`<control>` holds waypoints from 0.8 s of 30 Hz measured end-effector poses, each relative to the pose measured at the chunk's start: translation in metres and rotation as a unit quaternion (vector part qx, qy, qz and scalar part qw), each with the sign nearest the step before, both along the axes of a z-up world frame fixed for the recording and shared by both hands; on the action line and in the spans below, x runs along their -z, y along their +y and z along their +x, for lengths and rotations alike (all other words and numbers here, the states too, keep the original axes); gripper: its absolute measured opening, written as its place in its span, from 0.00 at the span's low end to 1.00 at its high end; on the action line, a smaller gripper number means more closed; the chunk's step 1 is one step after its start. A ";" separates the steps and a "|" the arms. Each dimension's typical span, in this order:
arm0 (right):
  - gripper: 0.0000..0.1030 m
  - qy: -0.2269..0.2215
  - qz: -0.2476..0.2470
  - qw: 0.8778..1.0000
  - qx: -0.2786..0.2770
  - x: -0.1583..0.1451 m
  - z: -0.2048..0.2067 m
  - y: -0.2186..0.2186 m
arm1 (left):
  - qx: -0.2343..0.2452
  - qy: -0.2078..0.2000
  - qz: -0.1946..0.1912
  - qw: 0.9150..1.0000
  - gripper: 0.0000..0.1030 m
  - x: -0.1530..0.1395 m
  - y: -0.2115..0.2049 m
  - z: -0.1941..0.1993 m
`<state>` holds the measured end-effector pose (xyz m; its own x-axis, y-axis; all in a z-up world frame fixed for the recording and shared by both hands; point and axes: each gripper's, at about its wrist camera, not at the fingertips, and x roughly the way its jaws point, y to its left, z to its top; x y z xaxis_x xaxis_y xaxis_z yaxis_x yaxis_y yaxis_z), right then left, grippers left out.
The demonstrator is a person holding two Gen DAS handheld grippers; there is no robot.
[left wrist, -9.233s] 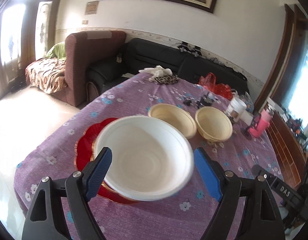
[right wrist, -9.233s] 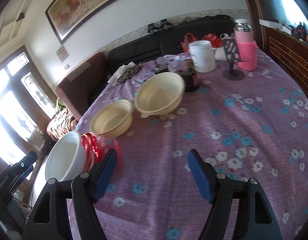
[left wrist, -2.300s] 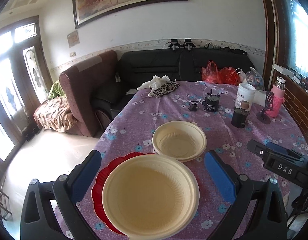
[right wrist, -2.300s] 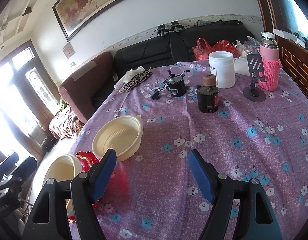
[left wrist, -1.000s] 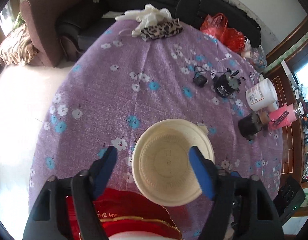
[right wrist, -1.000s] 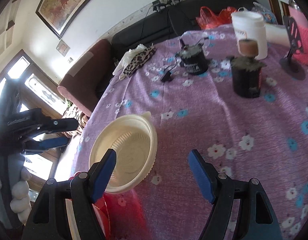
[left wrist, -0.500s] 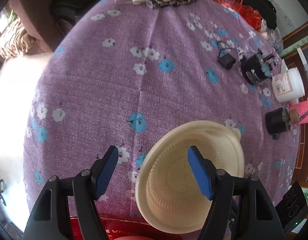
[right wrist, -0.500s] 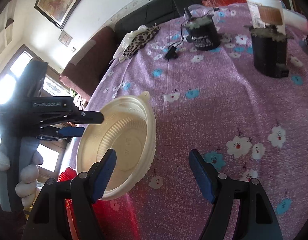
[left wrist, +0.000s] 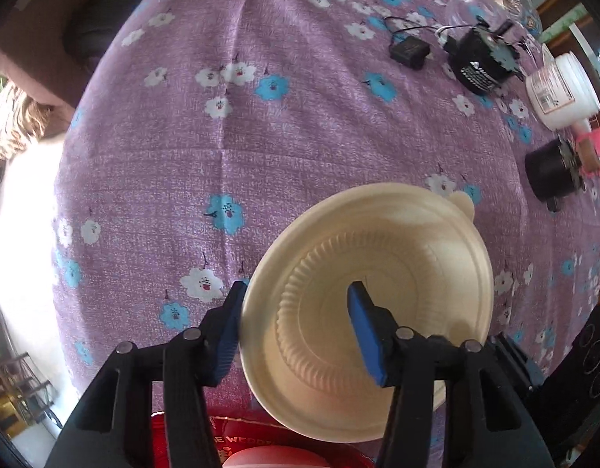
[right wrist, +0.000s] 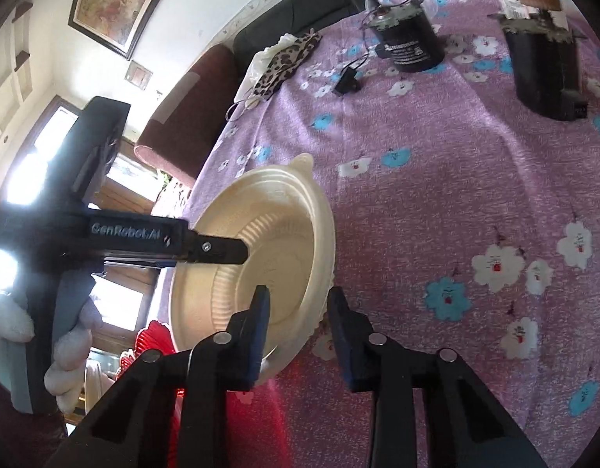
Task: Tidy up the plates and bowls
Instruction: 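Lift and carry the cream bowl with the left gripper to the plate stack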
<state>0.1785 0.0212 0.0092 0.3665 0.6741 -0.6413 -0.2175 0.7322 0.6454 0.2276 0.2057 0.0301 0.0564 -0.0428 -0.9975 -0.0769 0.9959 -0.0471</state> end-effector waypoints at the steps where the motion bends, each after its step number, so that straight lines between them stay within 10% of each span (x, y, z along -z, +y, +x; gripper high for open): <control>1: 0.31 -0.002 0.001 1.000 0.002 -0.002 -0.001 -0.002 | 0.000 -0.007 0.003 1.000 0.45 -0.004 -0.002 -0.001; 13: 0.30 -0.088 -0.019 0.995 0.039 -0.080 -0.038 -0.029 | -0.010 -0.125 -0.019 0.992 0.35 -0.096 -0.023 -0.058; 24: 0.30 -0.170 -0.021 0.984 0.048 -0.154 -0.128 -0.044 | -0.039 -0.243 -0.078 0.966 0.36 -0.161 -0.021 -0.164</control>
